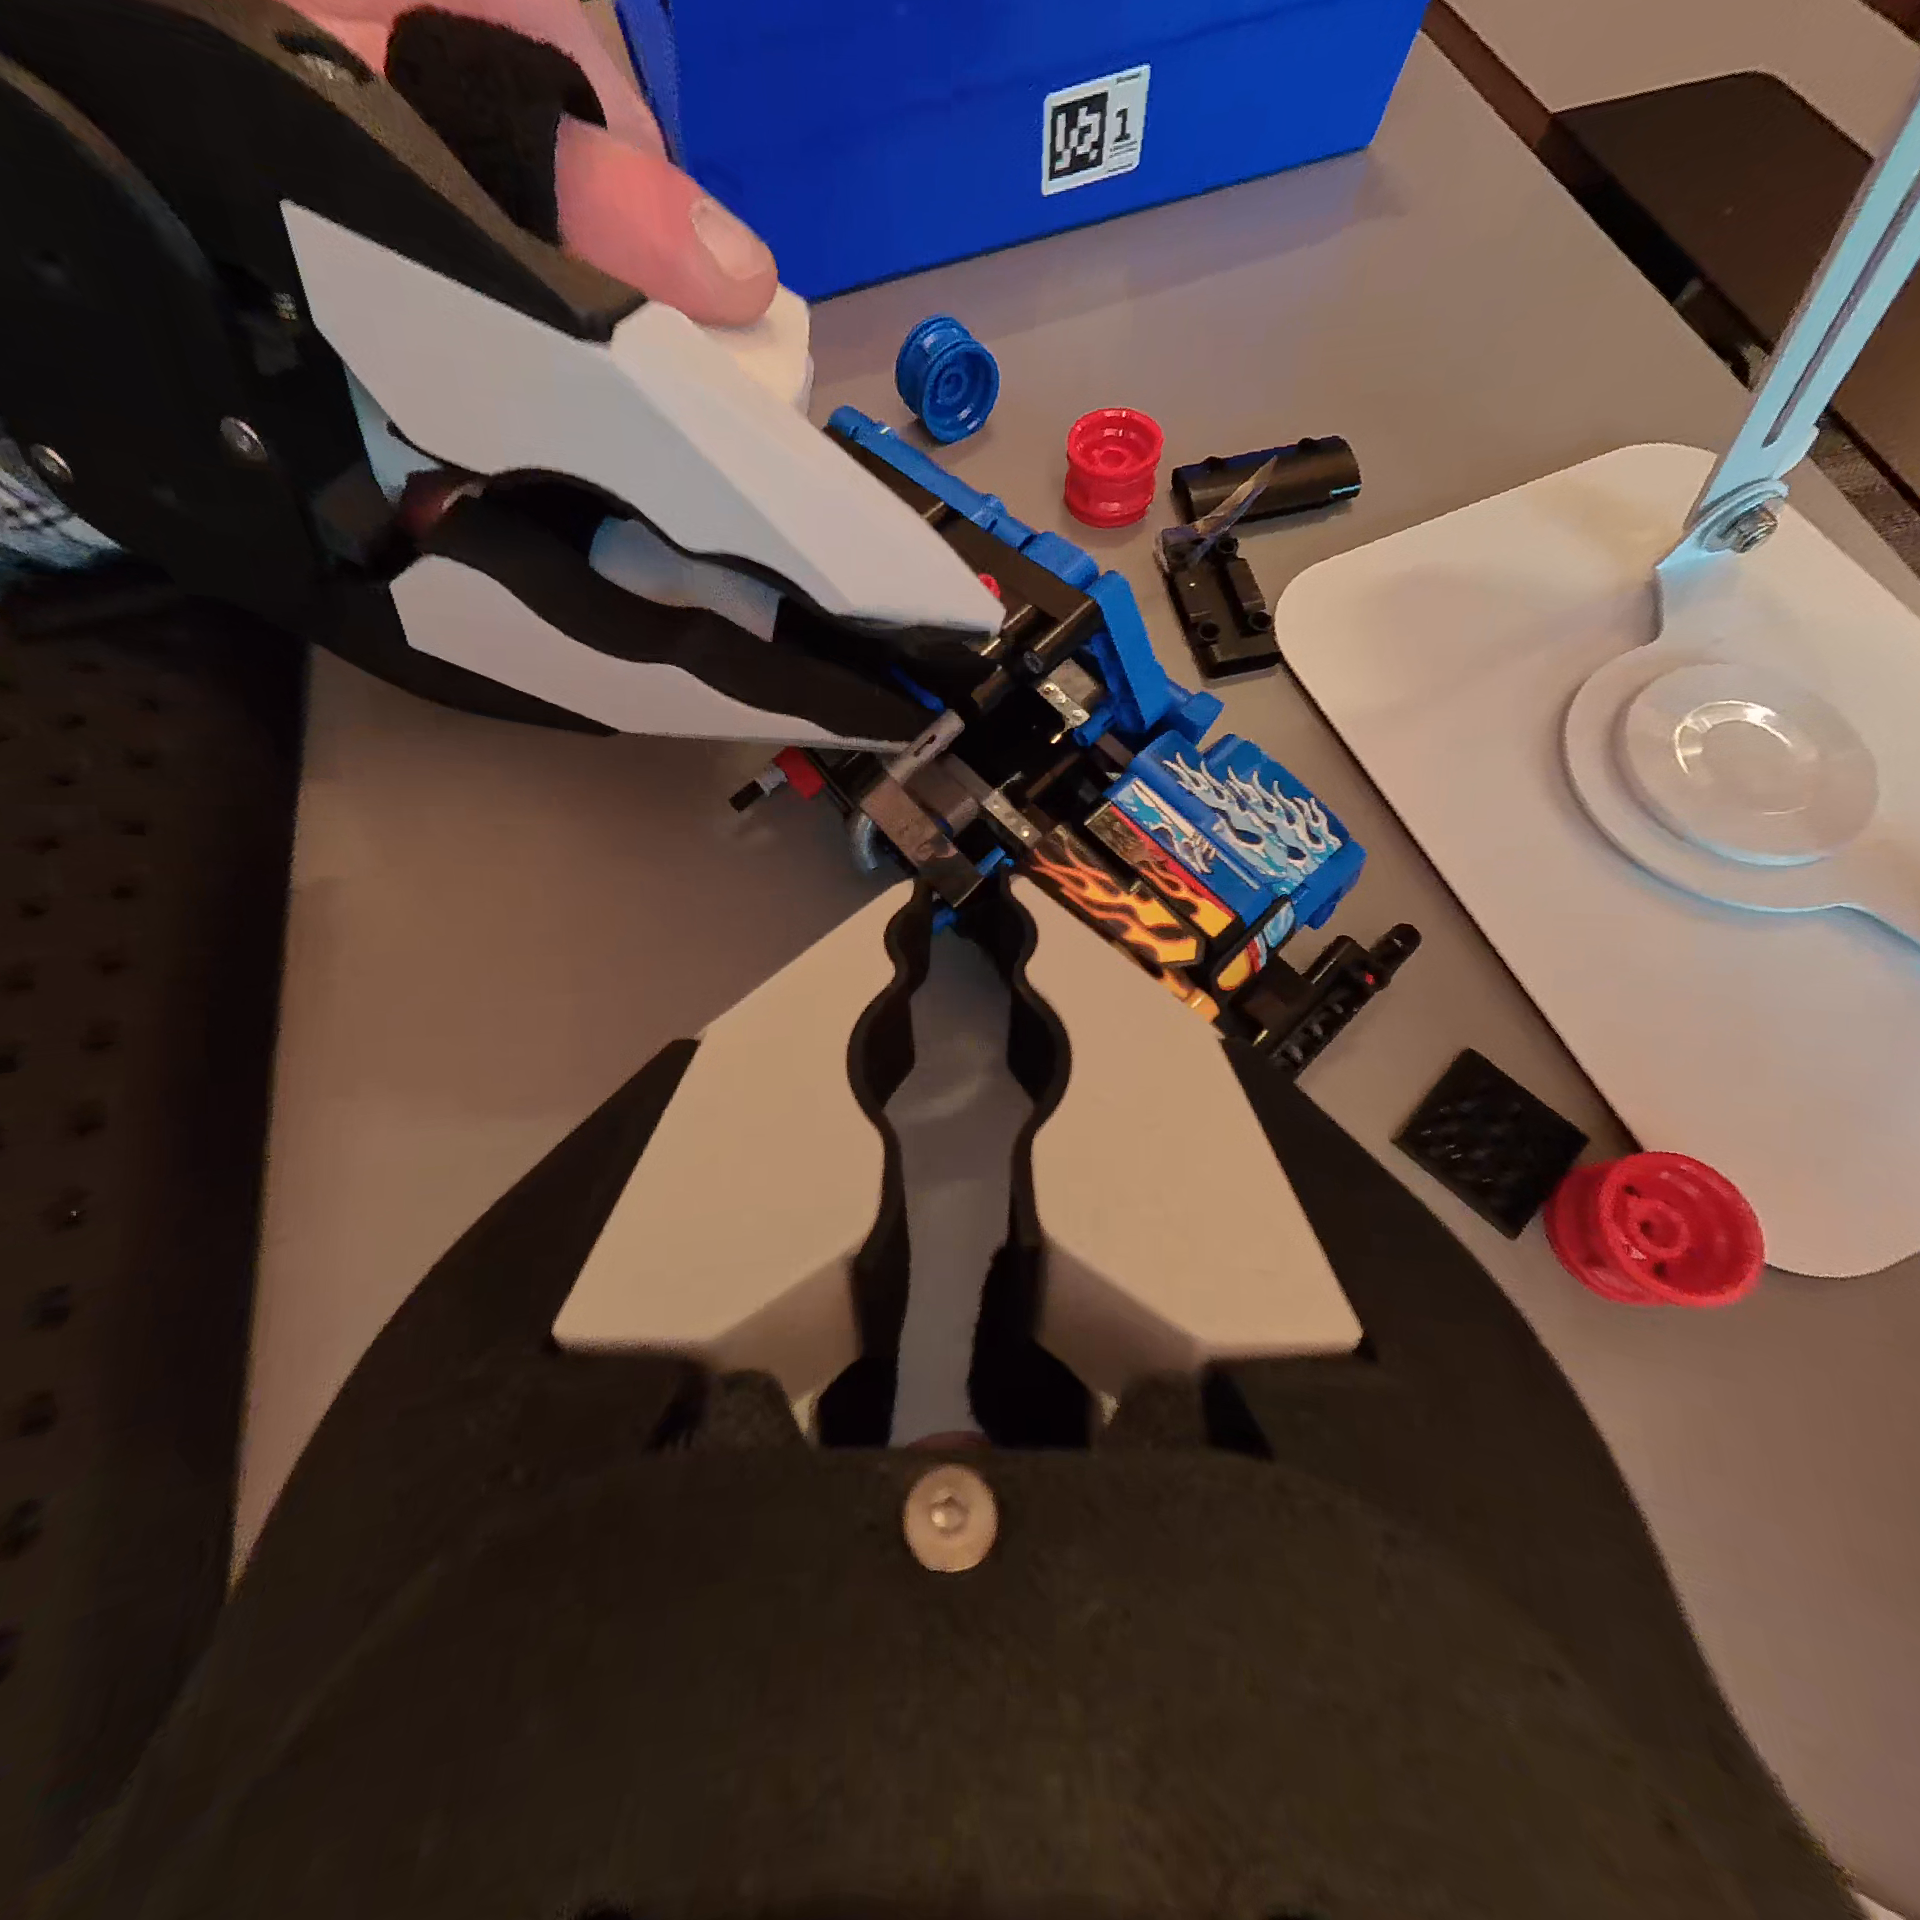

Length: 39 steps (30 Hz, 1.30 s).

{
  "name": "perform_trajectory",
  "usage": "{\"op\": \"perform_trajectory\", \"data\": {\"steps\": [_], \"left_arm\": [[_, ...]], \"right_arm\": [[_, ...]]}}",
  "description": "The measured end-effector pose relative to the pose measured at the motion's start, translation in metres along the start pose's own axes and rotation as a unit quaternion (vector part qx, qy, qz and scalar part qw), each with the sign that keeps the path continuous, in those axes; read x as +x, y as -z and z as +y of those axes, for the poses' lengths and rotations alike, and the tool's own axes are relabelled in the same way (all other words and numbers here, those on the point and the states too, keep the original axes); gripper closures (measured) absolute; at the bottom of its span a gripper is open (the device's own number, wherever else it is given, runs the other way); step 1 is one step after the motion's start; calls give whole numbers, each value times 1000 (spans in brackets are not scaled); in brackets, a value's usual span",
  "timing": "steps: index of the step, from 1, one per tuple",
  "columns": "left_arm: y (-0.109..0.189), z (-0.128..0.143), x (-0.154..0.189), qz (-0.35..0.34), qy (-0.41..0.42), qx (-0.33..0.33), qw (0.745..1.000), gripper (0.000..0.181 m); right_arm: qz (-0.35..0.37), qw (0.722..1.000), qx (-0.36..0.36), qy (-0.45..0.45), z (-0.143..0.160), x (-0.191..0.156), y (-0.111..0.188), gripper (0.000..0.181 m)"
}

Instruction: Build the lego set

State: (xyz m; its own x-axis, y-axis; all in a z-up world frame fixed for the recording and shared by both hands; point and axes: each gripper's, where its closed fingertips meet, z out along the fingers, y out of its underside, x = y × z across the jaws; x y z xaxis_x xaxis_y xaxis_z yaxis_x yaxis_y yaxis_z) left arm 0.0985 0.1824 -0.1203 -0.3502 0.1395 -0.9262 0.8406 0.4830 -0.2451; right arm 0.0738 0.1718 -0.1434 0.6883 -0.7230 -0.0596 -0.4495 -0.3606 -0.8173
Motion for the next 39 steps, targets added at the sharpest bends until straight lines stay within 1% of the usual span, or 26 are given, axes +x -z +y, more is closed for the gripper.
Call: {"op": "perform_trajectory", "data": {"steps": [1,3,6,8,11,14,16,19,23,26,29,31,32,34,37,39], "left_arm": [[2,-3,-1,-5,-4,7,1000,161],[4,-10,6,11,-13,22,1000,164],[2,-12,12,16,-22,17,999,165],[4,-17,14,12,-25,30,999,167],[7,-23,16,9,-42,44,998,174],[7,-24,17,21,-22,47,998,177],[6,-24,18,29,-3,45,999,178],[7,-27,17,37,17,50,998,180],[10,-36,18,37,11,64,997,180],[14,-50,24,49,1,81,996,180],[19,-71,34,67,-23,102,992,179],[20,-83,39,76,-40,109,990,179],[20,-87,43,86,-45,110,989,180],[20,-98,54,107,-47,121,986,179],[16,-109,78,137,-65,130,980,178],[13,-112,90,149,-78,133,977,178]], "right_arm": [[-2,1000,-4,5,0,-1,2,171],[-13,1000,-10,8,0,-6,6,171],[-26,1000,-3,6,-2,-13,10,171],[-28,1000,-5,5,1,-17,11,171],[-53,998,-1,-17,3,-25,12,171],[-73,996,13,-42,4,-28,15,171],[-57,998,17,-28,4,-26,16,169],[-28,999,14,19,2,-27,21,165],[-4,999,21,49,1,-31,30,164],[6,997,26,73,1,-39,38,161],[12,994,26,107,6,-55,49,169],[34,993,10,111,18,-56,65,163],[48,993,23,102,19,-53,80,164],[62,996,33,61,29,-44,117,164],[125,992,11,20,60,-22,177,165],[161,987,-4,6,79,-14,211,167]]}}
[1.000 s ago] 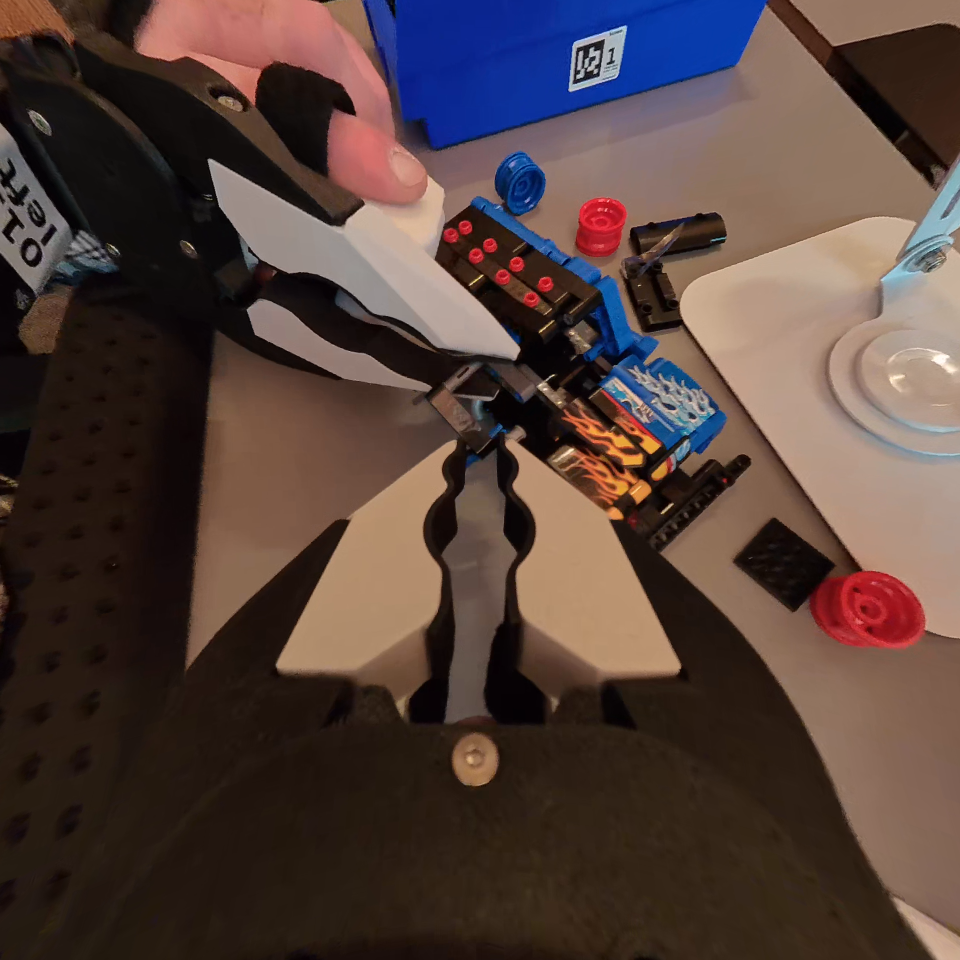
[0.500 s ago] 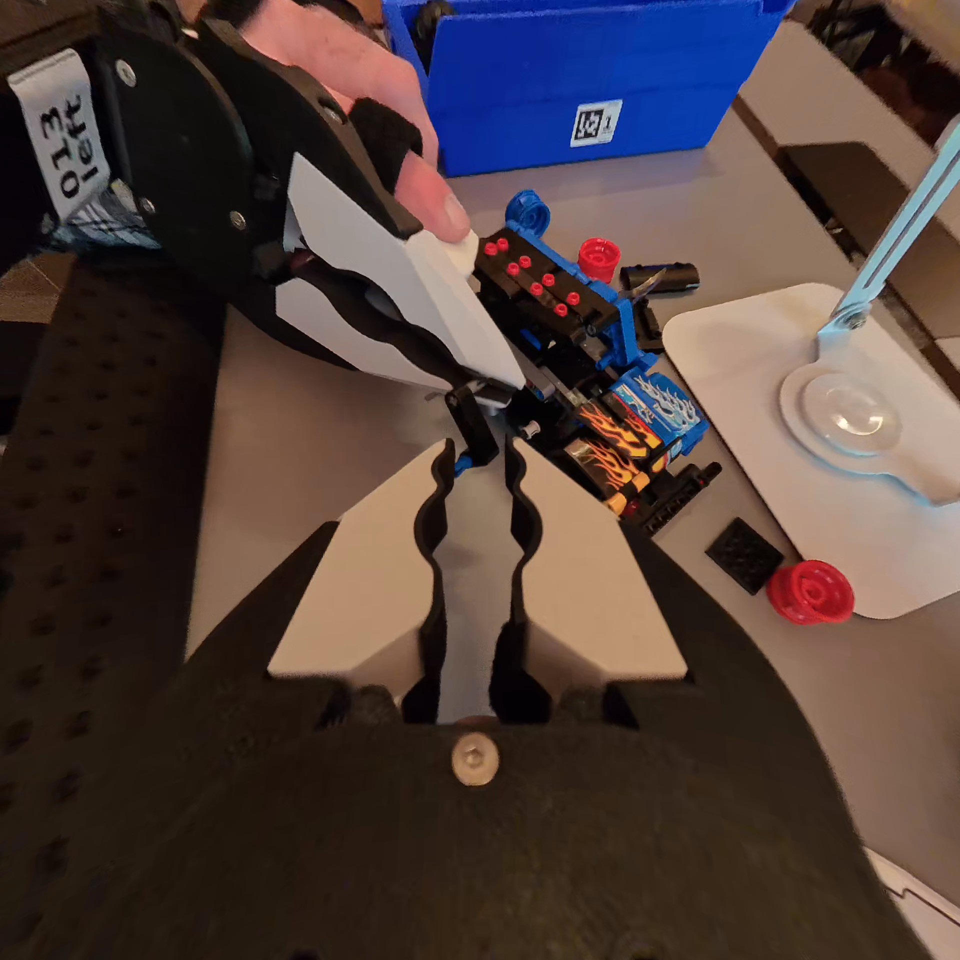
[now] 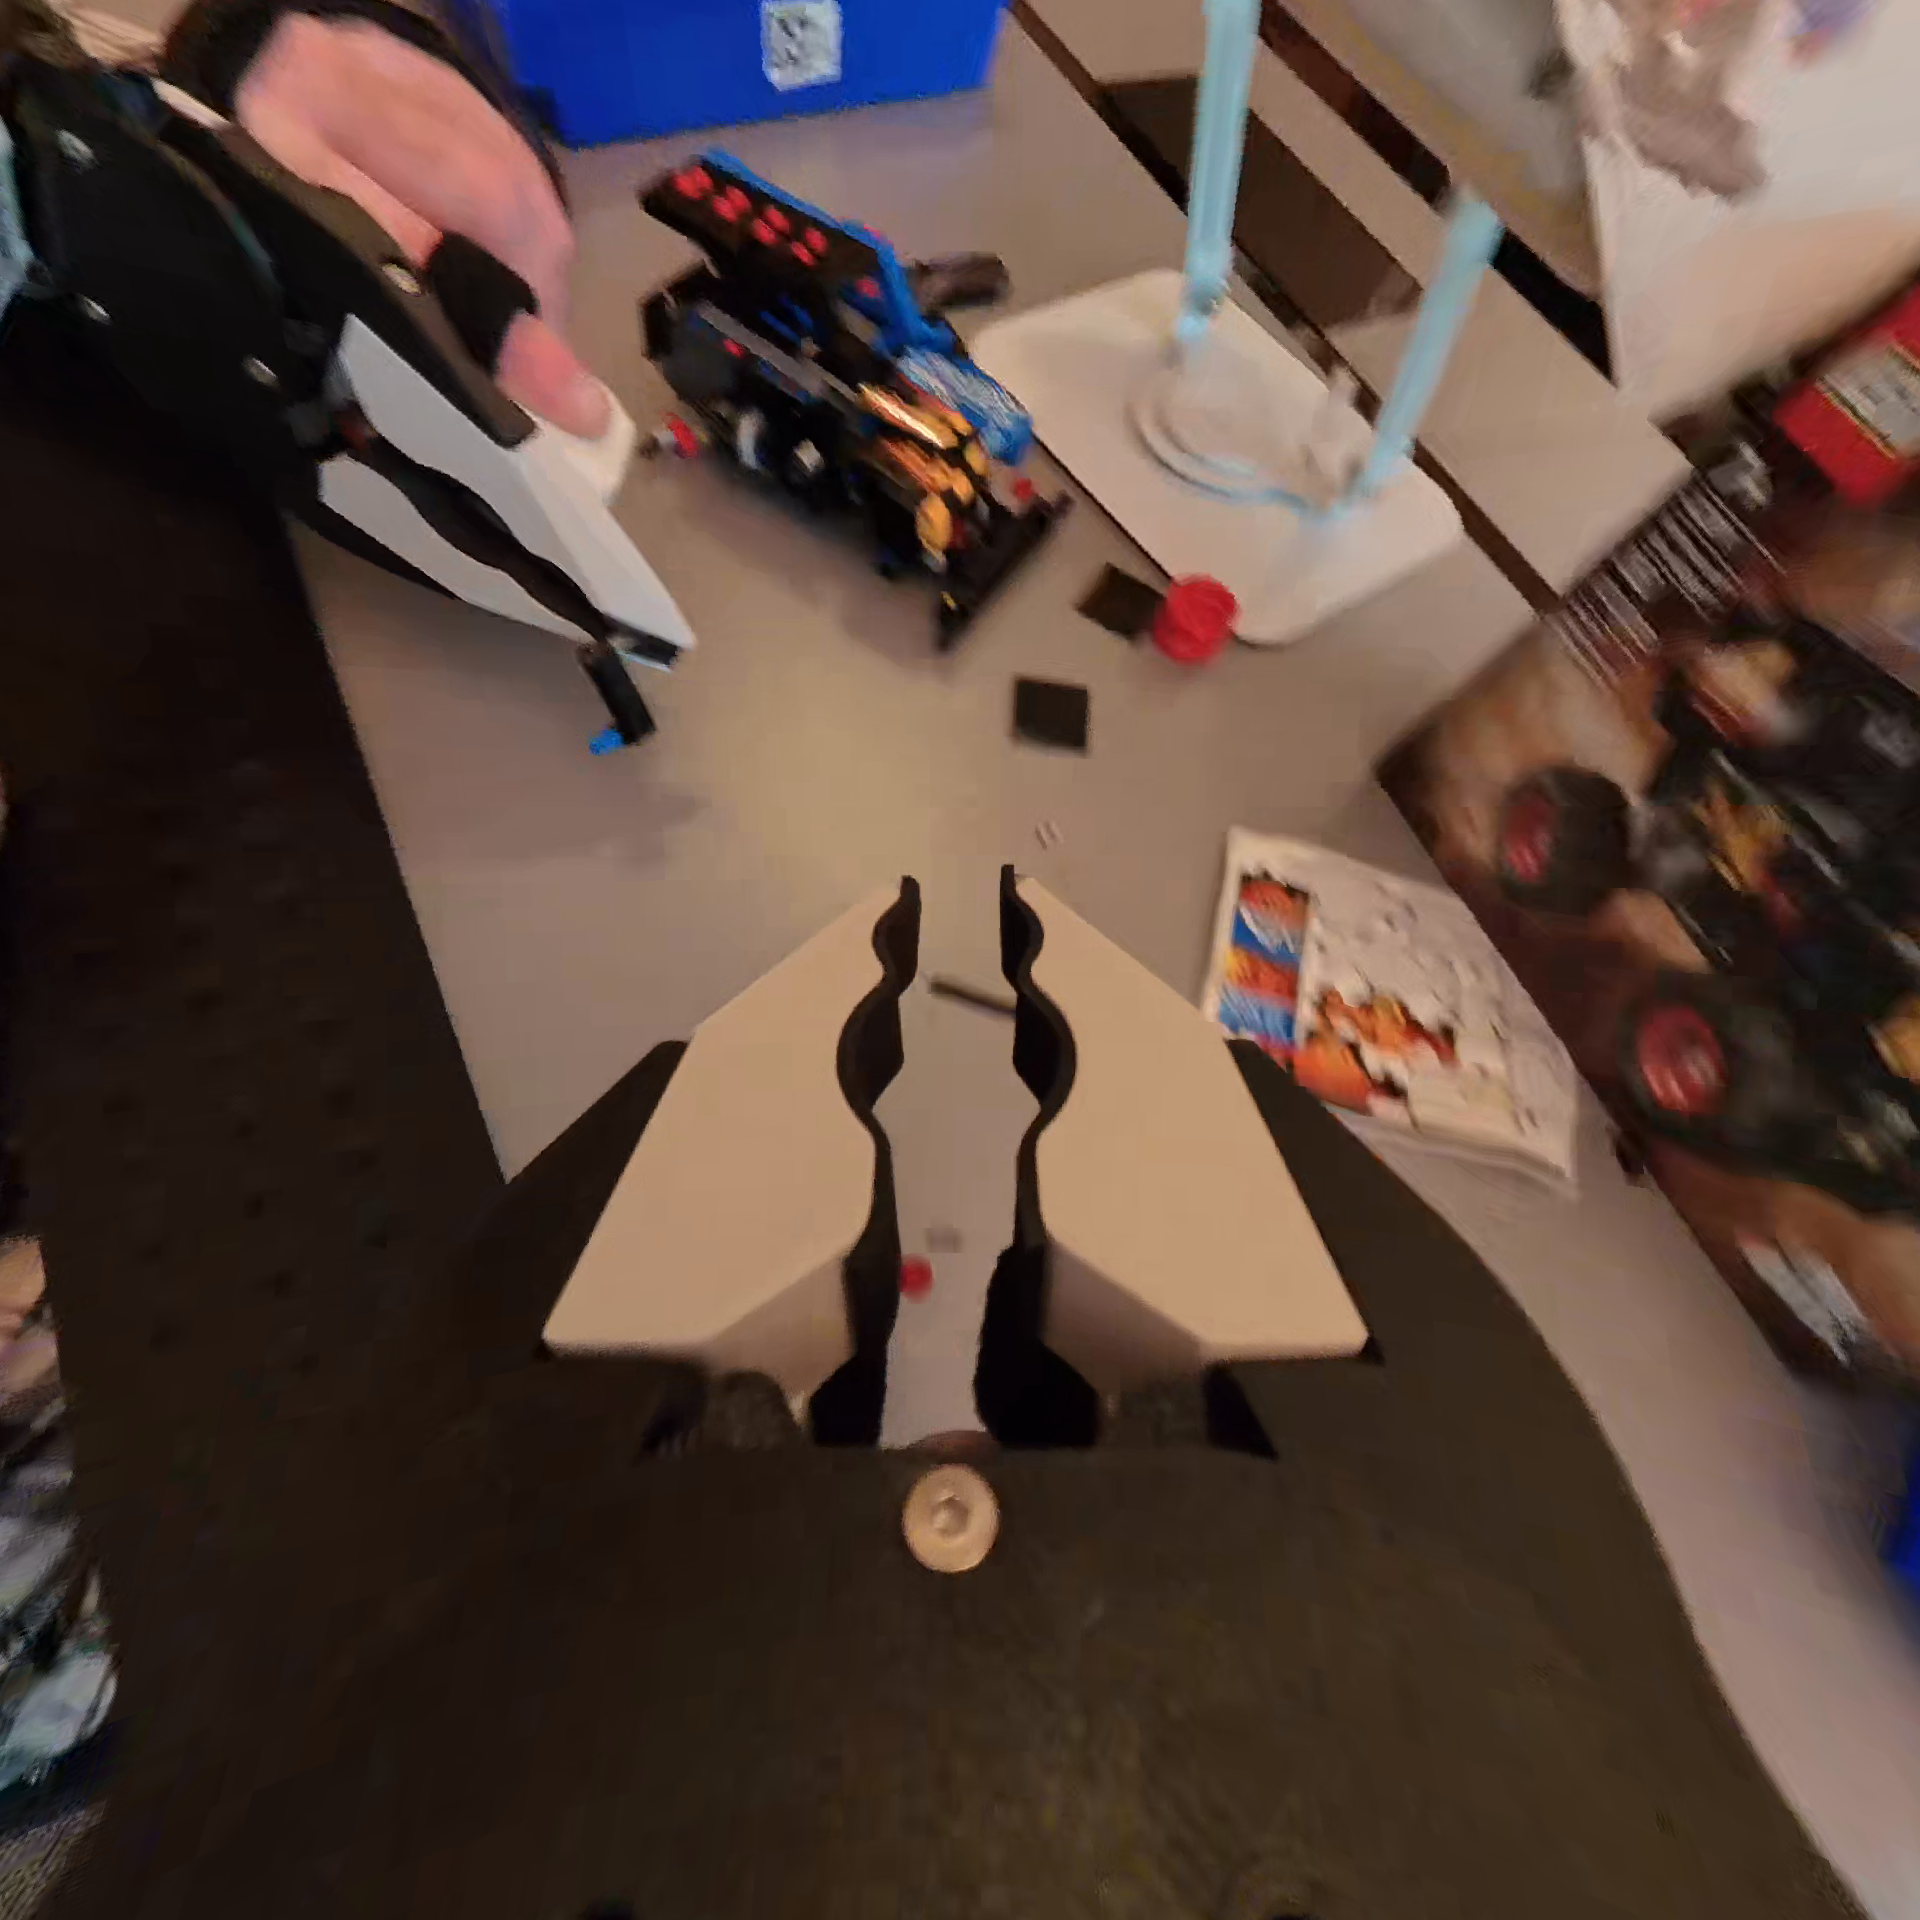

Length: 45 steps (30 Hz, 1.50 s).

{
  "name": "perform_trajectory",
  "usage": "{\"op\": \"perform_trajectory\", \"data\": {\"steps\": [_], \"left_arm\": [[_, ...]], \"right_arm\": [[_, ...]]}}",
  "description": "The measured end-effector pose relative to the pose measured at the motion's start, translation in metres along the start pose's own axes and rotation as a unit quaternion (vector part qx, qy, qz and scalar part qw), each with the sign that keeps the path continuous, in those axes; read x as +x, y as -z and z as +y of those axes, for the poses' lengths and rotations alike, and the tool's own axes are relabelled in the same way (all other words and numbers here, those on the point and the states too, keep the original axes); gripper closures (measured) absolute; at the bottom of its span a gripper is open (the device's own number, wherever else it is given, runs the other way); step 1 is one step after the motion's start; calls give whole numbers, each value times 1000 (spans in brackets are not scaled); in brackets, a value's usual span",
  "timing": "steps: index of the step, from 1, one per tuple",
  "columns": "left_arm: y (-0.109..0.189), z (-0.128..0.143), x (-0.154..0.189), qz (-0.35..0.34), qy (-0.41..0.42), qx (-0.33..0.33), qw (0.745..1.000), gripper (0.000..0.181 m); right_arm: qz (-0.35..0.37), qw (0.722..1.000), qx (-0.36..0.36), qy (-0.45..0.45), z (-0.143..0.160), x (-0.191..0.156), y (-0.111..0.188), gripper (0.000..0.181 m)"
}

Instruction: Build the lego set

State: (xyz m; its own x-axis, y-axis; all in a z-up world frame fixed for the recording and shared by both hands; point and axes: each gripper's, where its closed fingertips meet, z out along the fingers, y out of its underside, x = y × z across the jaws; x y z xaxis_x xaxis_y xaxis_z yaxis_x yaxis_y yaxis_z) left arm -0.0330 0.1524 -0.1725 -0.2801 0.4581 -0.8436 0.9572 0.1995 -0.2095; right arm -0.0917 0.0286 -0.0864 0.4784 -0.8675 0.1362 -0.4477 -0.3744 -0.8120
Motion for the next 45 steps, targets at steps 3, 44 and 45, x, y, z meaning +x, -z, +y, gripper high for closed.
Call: {"op": "perform_trajectory", "data": {"steps": [3,44,45], "left_arm": [[-6,1,11,17,-5,1,1000,178],[38,32,40,110,274,-50,954,149],[37,31,42,116,283,-49,951,149]], "right_arm": [[50,998,-40,-17,34,22,32,167],[40,974,-211,-73,167,43,70,162],[29,974,-214,-73,169,37,68,162]]}}
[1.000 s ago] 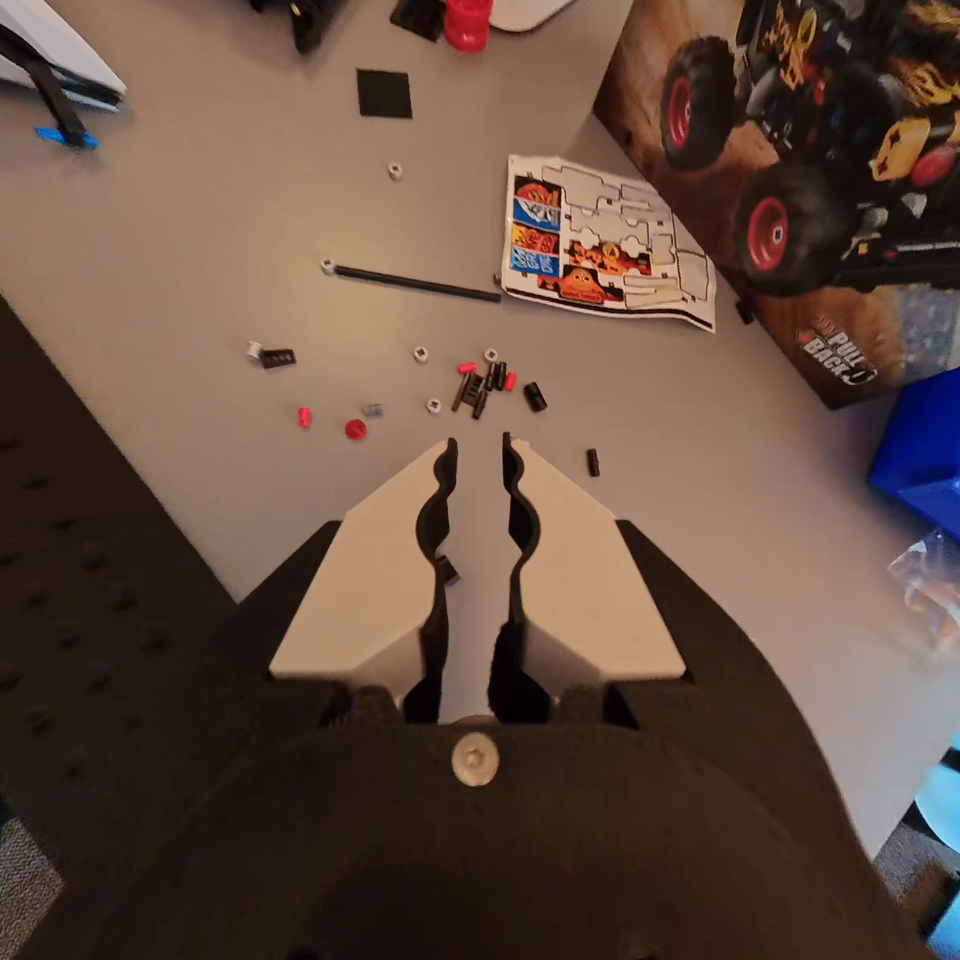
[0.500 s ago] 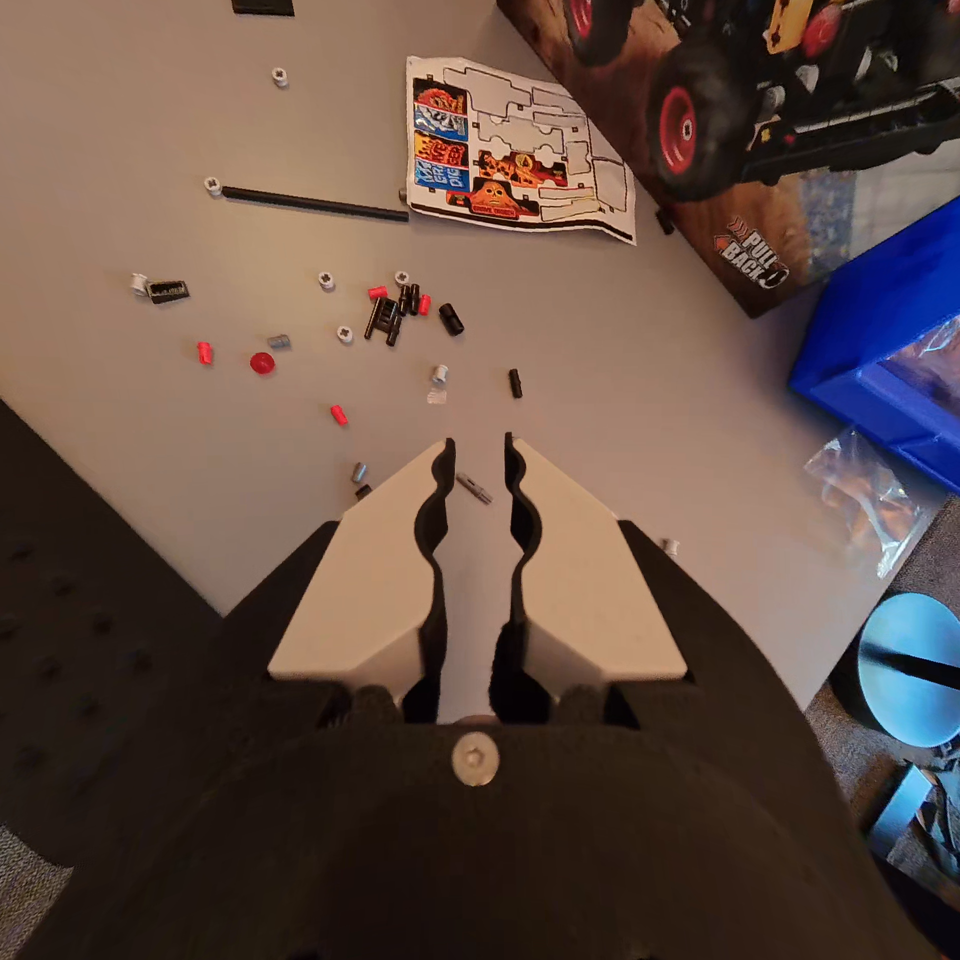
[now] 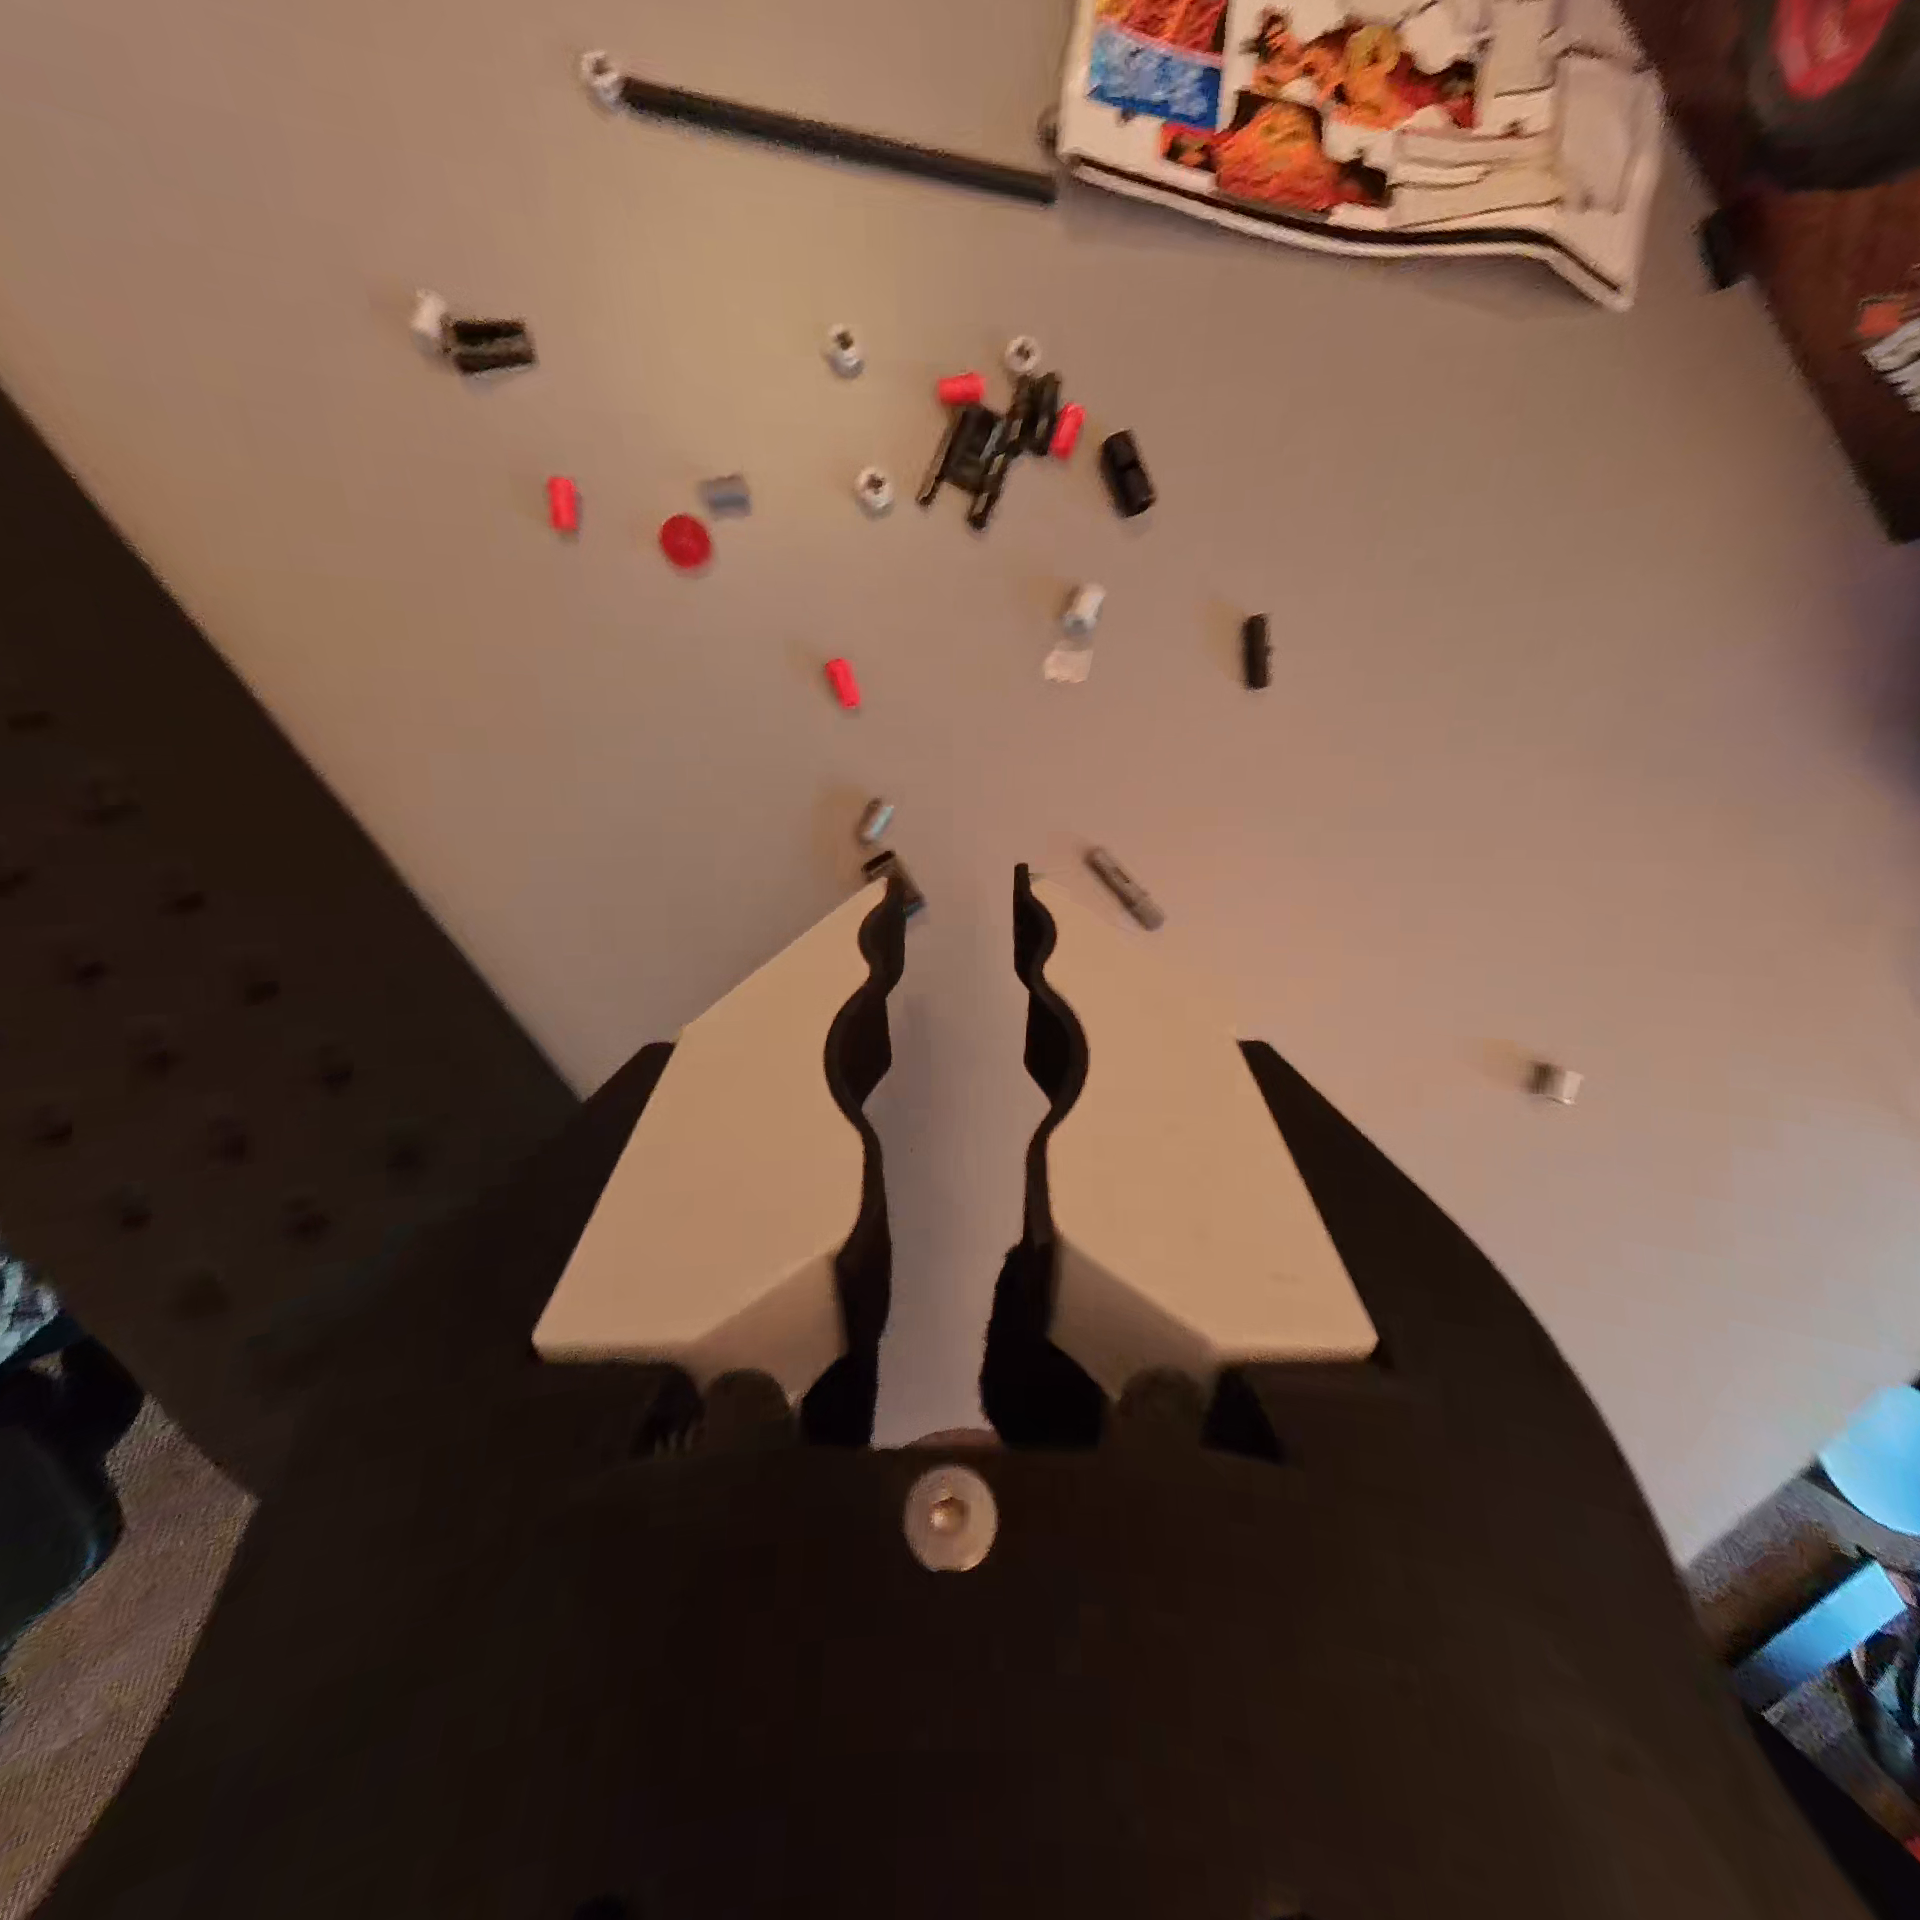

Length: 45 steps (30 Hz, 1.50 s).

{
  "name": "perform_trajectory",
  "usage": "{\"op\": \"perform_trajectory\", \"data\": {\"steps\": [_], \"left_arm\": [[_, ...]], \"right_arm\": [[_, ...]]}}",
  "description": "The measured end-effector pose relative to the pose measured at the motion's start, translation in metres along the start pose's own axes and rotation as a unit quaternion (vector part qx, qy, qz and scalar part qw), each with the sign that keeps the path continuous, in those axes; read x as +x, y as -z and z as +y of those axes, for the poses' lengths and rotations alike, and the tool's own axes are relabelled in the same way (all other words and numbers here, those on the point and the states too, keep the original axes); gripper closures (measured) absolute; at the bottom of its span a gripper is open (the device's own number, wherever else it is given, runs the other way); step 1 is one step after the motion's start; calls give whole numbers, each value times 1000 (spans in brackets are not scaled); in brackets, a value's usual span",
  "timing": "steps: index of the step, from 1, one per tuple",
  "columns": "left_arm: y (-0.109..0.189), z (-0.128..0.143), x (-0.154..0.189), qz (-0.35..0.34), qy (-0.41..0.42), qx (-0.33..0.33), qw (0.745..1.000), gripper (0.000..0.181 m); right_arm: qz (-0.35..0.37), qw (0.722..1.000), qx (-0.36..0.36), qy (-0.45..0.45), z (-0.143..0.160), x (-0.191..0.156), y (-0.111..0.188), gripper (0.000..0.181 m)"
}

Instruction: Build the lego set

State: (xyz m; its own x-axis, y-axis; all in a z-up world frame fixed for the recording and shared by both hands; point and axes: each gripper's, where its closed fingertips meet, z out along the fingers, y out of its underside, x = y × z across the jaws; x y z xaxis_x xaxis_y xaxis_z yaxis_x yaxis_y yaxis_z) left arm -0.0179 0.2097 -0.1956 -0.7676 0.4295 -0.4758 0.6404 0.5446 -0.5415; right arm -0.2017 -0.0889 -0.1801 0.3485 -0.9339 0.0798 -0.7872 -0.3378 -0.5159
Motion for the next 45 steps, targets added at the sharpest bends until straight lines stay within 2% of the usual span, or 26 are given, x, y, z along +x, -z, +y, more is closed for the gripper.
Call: {"op": "perform_trajectory", "data": {"steps": [8,13,19,26,35,37,41,45], "left_arm": [[-6,-4,7,16,21,0,1000,148],[-9,-6,10,21,28,0,999,150],[-13,-10,10,30,24,3,999,155],[-21,-19,14,49,9,16,999,163],[-24,-24,16,52,-2,38,998,169],[-25,-24,16,50,-3,41,998,168],[-25,-25,15,49,0,46,998,167],[-25,-25,15,47,2,50,998,167]], "right_arm": [[-25,1000,-9,7,7,-13,-20,165],[-35,999,-26,14,12,-17,-28,173],[-39,999,3,14,-1,-22,-24,164],[-20,998,57,20,-39,-12,-23,160],[1,998,57,37,-75,13,-51,160],[-6,996,75,44,-90,11,-51,160],[6,993,94,67,-124,13,-57,150],[4,996,76,56,-145,25,-85,136]]}}
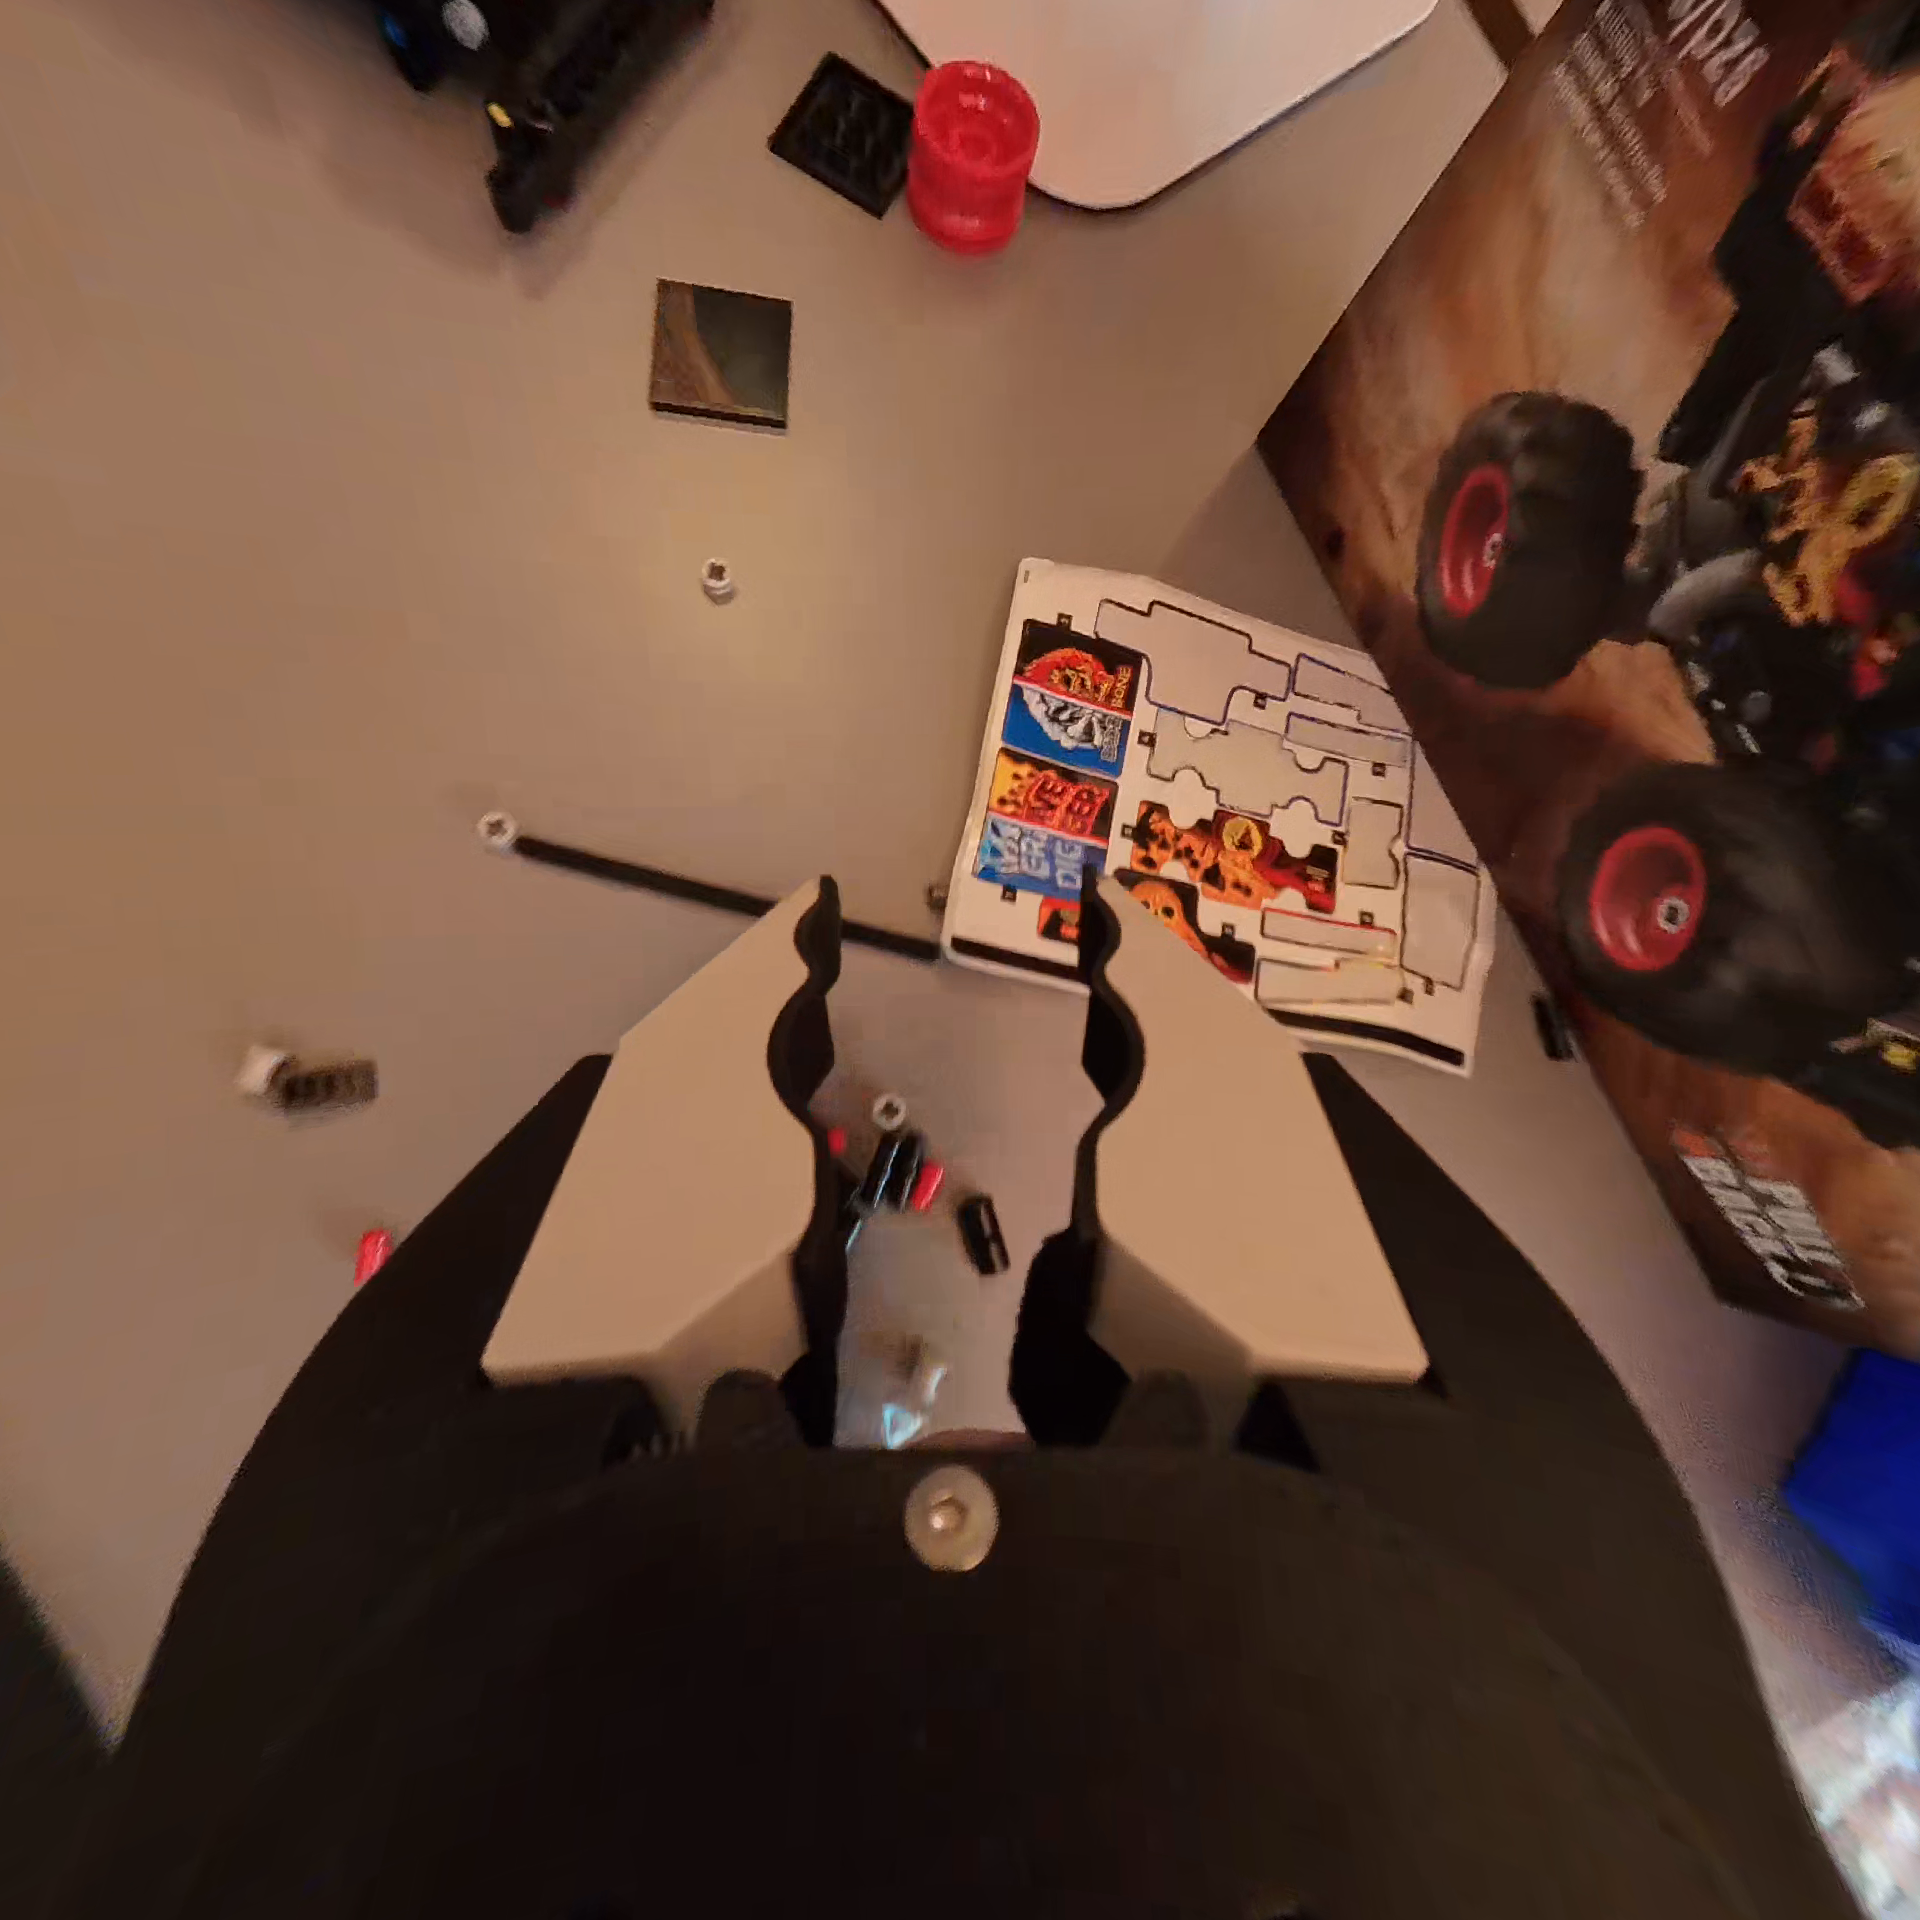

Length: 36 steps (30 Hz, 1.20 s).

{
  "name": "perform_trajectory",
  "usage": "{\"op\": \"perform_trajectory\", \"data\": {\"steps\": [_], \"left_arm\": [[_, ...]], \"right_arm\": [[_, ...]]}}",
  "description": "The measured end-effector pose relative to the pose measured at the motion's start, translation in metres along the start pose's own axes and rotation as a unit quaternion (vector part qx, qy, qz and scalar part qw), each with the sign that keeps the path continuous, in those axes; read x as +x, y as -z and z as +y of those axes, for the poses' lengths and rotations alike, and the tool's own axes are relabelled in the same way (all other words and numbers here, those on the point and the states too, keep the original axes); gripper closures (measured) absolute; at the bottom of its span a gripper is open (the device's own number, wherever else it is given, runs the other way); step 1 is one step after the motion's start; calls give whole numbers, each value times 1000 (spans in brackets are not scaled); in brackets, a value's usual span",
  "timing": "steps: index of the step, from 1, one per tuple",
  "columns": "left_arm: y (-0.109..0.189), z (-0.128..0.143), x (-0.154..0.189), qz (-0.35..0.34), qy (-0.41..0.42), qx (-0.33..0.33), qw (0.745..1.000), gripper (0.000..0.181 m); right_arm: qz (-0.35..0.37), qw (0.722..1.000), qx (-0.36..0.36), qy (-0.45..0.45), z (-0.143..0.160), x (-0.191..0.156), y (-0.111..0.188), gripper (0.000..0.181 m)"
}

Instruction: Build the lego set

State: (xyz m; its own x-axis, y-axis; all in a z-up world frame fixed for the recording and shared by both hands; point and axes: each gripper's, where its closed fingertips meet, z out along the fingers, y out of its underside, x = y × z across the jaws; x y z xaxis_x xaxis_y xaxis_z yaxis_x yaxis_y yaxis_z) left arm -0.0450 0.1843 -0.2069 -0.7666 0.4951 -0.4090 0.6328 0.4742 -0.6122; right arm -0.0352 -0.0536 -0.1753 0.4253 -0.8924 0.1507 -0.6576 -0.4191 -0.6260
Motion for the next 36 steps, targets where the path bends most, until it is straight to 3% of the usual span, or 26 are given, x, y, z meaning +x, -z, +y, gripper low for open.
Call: {"op": "perform_trajectory", "data": {"steps": [5,9,18,36], "left_arm": [[0,0,1,-1,2,4,1000,168],[0,0,1,2,4,8,1000,168],[1,0,-1,-8,-1,6,1000,162],[2,-2,-3,-10,9,9,1000,154]], "right_arm": [[-27,998,-53,-33,7,6,-39,138],[-34,997,-50,-44,4,7,-44,163],[-20,998,-54,-27,6,14,-44,178],[-29,994,77,-73,-54,32,9,179]]}}
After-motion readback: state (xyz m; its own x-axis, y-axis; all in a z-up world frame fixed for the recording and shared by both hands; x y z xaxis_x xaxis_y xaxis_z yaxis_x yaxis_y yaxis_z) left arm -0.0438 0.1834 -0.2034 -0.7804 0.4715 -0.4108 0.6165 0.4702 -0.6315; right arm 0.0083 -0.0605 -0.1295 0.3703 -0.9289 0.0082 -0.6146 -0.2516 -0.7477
